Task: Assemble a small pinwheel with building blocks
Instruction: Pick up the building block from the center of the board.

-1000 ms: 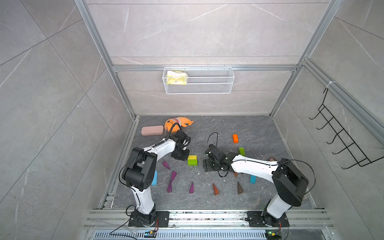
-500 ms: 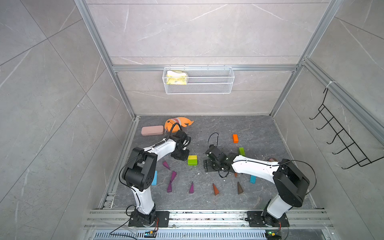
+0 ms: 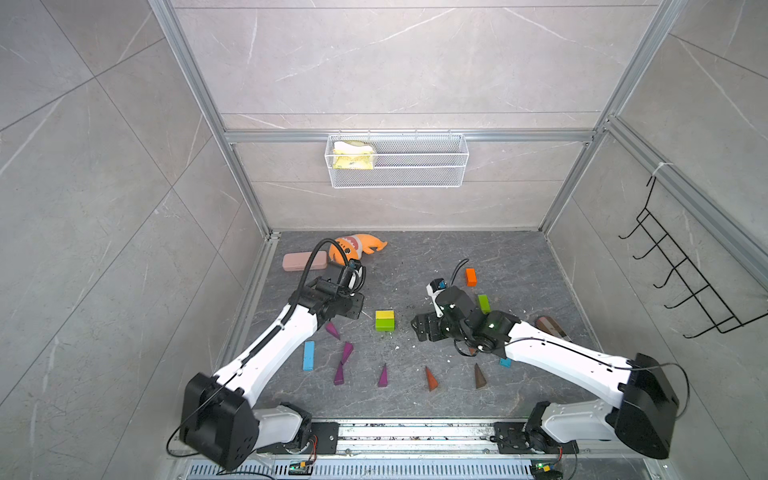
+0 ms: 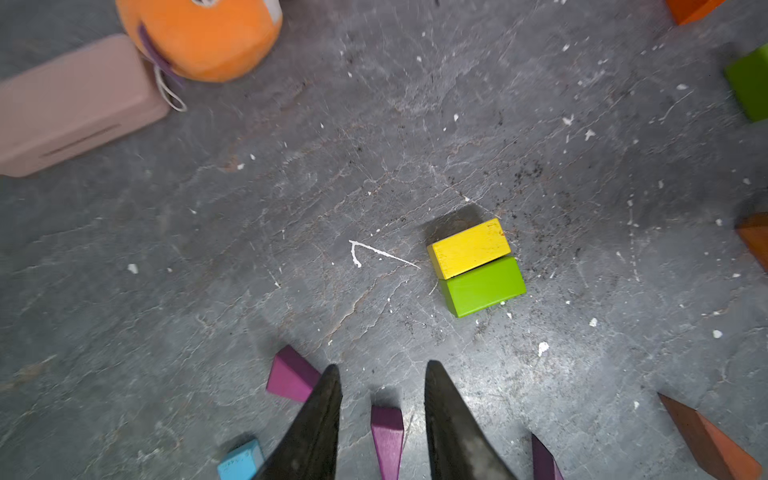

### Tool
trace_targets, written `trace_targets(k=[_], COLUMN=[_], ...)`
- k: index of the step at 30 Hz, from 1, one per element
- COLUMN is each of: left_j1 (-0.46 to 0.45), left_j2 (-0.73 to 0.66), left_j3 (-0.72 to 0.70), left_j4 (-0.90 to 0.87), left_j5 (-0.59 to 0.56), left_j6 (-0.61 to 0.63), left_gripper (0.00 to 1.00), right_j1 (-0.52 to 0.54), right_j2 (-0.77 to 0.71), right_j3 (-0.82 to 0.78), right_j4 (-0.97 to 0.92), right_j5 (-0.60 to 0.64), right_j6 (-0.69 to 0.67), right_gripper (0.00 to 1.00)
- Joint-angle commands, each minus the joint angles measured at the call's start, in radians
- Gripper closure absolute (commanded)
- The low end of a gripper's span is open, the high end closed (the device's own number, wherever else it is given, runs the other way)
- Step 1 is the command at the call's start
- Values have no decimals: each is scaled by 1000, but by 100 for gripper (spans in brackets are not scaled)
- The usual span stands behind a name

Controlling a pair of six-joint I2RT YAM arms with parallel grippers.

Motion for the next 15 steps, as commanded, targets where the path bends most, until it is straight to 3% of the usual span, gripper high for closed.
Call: trace_targets(k=[1,3,5,12,13,15], left_j1=[-36,-33,-31,-37,-33,-18], left_j2=[-101,-123,-108,-97,-100,-73], left_j3=[-41,-84,-102,-69,-99,-81], left_j4=[-22,-2,-1,-75,-30,-64], left_j5=[-89,-52,-15,-110,-178,-209], left_j6=[-96,-142,-178,-222,-294,-350], left_gripper=[52,46,54,56,55,52], right_j1=[7,9,9,13,13,13], right_j2=[-62,-94,-127,-217,-220,-221], right_j3=[-45,-71,-96,-155,-159,-161], right_j4=[-28,-21,4,8,3,-23], right_j5=[-15,-25,-58,-157,-161,-172], right_j6=[-84,-112,-145,-247,-256,-291], right_gripper=[1,1,1,0,0,0])
